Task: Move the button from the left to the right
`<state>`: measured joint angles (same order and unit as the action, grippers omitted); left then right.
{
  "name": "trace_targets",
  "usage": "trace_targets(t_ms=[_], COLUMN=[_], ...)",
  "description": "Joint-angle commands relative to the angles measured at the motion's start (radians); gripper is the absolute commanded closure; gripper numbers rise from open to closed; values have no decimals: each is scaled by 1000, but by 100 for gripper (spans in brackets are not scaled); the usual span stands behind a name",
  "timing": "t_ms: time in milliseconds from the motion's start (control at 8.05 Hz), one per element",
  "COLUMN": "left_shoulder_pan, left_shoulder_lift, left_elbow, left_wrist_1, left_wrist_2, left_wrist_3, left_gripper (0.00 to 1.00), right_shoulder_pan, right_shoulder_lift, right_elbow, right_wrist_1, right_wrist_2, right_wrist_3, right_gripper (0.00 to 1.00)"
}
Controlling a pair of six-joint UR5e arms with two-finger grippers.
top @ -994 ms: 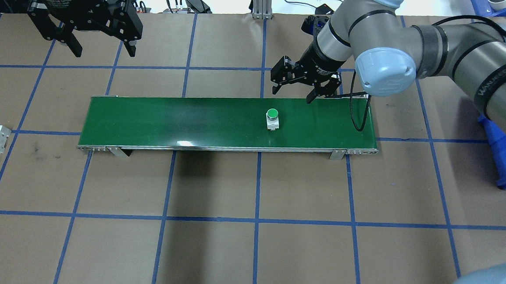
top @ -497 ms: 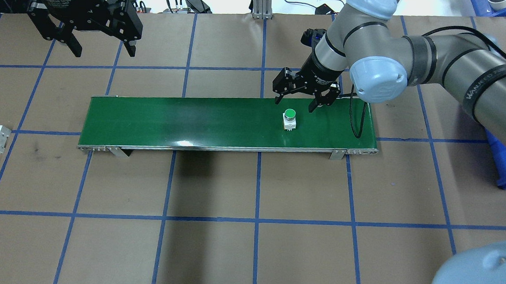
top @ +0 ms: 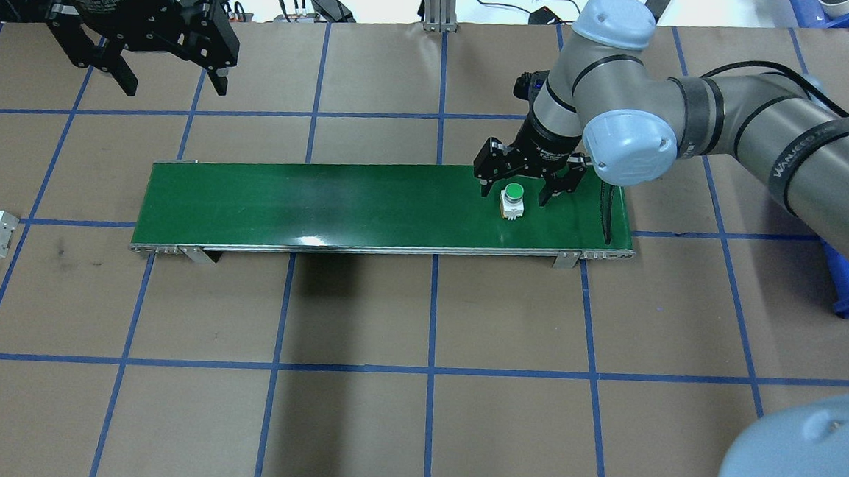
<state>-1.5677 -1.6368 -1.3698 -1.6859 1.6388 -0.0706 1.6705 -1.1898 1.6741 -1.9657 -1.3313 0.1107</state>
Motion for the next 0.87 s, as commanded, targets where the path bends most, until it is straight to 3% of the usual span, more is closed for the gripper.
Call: trace_targets(t_ms=[0,124,497,621,745], left_shoulder_pan=[0,0,0,0,0], left_shoulder_lift=[0,0,0,0,0], left_elbow=[0,0,1,1,1], left_wrist_1=[0,0,0,0,0], left_wrist_2=[-1,-1,1,1,1], left_wrist_3=[0,0,0,0,0], left_gripper=[0,0,0,0,0], right_shoulder_pan=[0,-1,-3,-14,-32], right_shoulder_lift=[4,4,-7,-23,-45], right_elbow=[7,18,-3,-48,-127], right_wrist_1=[13,28,34,78,156], right_wrist_2=[-25,-29,-87,-150,-161], right_wrist_3=[-41,-54,-48,-57,-62], right_gripper=[86,100,100,100,100])
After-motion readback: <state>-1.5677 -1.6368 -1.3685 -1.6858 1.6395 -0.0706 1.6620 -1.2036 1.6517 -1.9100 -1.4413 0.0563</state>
